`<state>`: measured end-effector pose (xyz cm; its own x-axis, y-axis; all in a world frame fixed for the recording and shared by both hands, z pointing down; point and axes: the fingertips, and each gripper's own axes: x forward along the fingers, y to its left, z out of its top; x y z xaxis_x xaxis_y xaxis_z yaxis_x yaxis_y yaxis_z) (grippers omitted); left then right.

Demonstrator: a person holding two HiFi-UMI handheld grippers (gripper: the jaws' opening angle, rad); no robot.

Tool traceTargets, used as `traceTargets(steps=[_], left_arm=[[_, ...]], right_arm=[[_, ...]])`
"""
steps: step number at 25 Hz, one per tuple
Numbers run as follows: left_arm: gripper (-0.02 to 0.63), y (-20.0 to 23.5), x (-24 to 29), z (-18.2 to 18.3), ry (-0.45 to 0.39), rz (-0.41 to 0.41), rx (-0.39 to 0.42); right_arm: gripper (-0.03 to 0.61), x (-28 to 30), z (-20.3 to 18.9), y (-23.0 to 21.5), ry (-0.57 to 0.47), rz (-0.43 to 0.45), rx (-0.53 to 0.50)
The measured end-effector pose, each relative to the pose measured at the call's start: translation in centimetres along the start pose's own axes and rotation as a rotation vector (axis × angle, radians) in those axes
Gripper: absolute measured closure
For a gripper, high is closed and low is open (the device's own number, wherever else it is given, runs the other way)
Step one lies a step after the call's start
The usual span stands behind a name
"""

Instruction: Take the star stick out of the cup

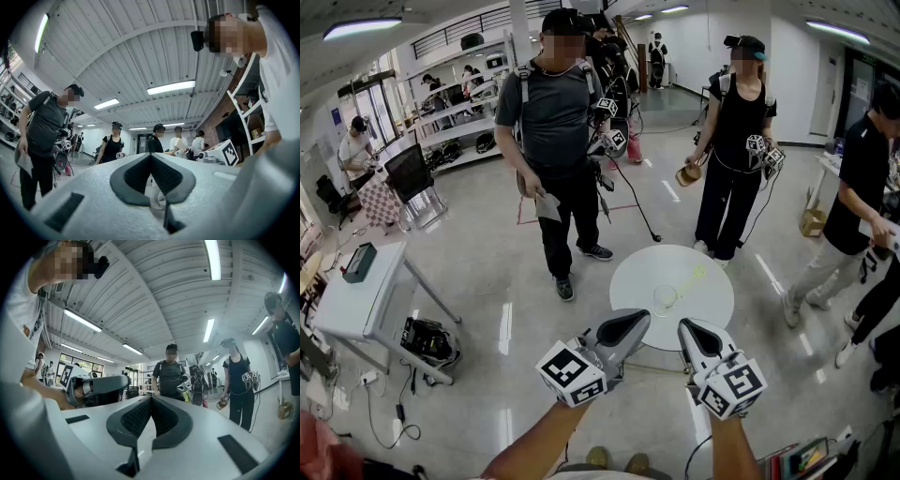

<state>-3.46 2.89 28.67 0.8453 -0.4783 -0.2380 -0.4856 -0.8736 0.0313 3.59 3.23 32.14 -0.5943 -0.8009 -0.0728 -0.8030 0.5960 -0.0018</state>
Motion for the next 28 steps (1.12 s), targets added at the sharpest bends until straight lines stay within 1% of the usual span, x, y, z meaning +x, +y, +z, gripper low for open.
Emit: traceTargets(steps=[3,6,14,17,24,28], left_arm=[[0.598,0.1,0.2,-0.1,0.002,-0.009,0.007],[0.598,0.3,0.3,-0.2,0.005,0.001,0.000],[0.598,-0.2,1.2,-0.7,0.015,0.002,0.015],[0.598,-0.6,2.1,-1.0,0.024,0.015,0.021],[0.598,-0.9,4.0,-1.5,0.024,0.060,0.029],[0.598,-1.0,4.5,-2.4,0.031,0.066,0.063]], right_arm=[[0.568,0.0,0.1,-0.3,0.001,-0.009,0.003],[0.568,0.0,0.1,-0.5,0.001,-0.016,0.008],[0.567,-0.5,0.0,-1.1,-0.024,0.013,0.005],[0.566,-1.1,0.3,-2.2,-0.042,0.011,0.025],[0.566,-2.2,0.1,-4.8,-0.035,0.022,0.007],[0.566,-2.4,-0.5,-5.6,-0.035,0.044,0.006]])
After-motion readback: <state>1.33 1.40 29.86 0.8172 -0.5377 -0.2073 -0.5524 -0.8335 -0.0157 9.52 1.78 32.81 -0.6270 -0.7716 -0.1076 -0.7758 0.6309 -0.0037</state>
